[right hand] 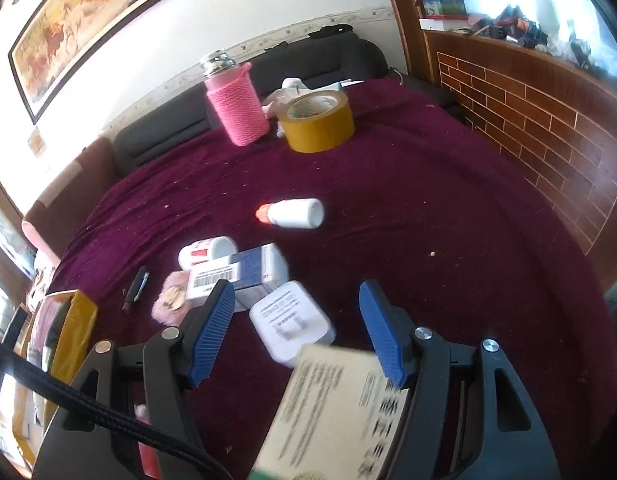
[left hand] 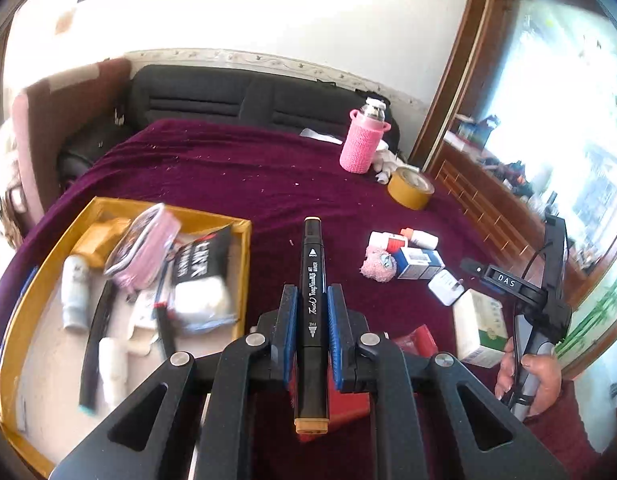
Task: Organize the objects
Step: 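Carry the marker to the tray with the left gripper while the right grasps a small black marker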
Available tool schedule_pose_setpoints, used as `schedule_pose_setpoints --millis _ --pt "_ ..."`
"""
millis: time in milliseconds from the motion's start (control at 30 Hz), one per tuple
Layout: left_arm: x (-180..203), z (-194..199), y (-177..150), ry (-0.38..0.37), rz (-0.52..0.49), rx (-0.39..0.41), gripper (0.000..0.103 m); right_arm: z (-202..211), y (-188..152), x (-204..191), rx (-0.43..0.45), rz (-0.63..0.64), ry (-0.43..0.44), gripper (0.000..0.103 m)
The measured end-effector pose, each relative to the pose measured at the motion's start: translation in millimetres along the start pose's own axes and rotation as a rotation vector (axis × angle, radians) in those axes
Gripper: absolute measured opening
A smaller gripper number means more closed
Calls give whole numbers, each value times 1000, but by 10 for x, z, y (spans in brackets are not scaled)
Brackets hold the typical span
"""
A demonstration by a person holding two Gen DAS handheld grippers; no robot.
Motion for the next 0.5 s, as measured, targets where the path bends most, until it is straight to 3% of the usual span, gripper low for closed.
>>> schedule_pose_setpoints --millis 167,300,400,500 --pt "-234 255 -74 -55 65 36 12 361 -87 -477 -47 81 118 64" --pt "-369 425 -141 -91 98 58 12 239 -206 -977 -159 134 204 64" --pt "-455 553 -170 -85 94 75 12 -25 -282 -1381 -239 196 213 64" --pt "-588 665 -181 -67 89 101 12 -363 -289 -1660 -297 243 153 64"
Point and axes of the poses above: each gripper's, at about its wrist camera, not at the fingertips, and z roughly against the way its jaws point, x to its right, y to its top, the point moved 5 cm from there along -z, roughly the way its jaws point, and after that the axes turned 8 degrees about -y, right-handed, at the moved point
